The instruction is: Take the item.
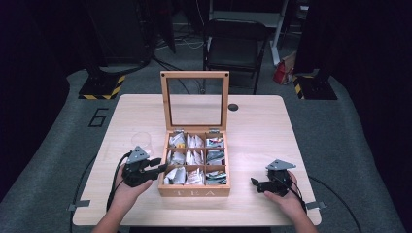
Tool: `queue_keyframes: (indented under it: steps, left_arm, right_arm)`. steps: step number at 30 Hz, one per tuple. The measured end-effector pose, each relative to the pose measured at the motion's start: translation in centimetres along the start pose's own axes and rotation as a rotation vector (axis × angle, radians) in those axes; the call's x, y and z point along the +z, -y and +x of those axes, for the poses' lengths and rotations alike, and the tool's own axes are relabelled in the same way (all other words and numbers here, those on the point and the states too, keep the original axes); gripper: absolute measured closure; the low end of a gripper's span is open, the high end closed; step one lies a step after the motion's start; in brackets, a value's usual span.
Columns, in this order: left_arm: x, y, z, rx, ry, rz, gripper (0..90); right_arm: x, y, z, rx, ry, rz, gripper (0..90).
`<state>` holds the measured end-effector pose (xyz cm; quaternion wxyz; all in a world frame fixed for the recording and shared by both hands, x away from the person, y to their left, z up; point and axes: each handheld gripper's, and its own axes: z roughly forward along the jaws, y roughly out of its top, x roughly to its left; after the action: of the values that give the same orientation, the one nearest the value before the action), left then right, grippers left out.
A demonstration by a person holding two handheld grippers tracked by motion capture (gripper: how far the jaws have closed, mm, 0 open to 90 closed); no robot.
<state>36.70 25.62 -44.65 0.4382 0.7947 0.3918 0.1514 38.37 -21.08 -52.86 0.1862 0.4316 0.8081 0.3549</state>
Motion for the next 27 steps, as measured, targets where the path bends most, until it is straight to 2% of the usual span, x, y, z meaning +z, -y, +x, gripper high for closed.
queue_keyframes:
  steps: [7,9,19,20,27]
  left_arm:
    - [0.6,-0.3,-0.5,0.011,0.020,-0.004,61.9]
    - [0.8,-0.4,-0.7,0.025,0.029,0.002,62.7]
    - [1.7,-0.6,-1.3,0.024,0.052,-0.004,64.3]
    - [1.7,-0.7,-1.3,0.023,0.063,0.005,64.3]
    - [2.3,-0.8,-1.6,0.029,0.074,0.012,66.7]
  right_arm:
    - [0.0,0.0,0.0,-0.002,-0.003,0.003,11.6]
    - [0.0,0.0,0.0,0.000,-0.002,0.002,11.6]
    - [0.0,0.0,0.0,0.001,-0.001,0.000,11.4]
    - [0.0,0.0,0.0,-0.001,0.000,-0.001,11.4]
    - [0.0,0.0,0.0,0.000,0.000,-0.001,11.4]
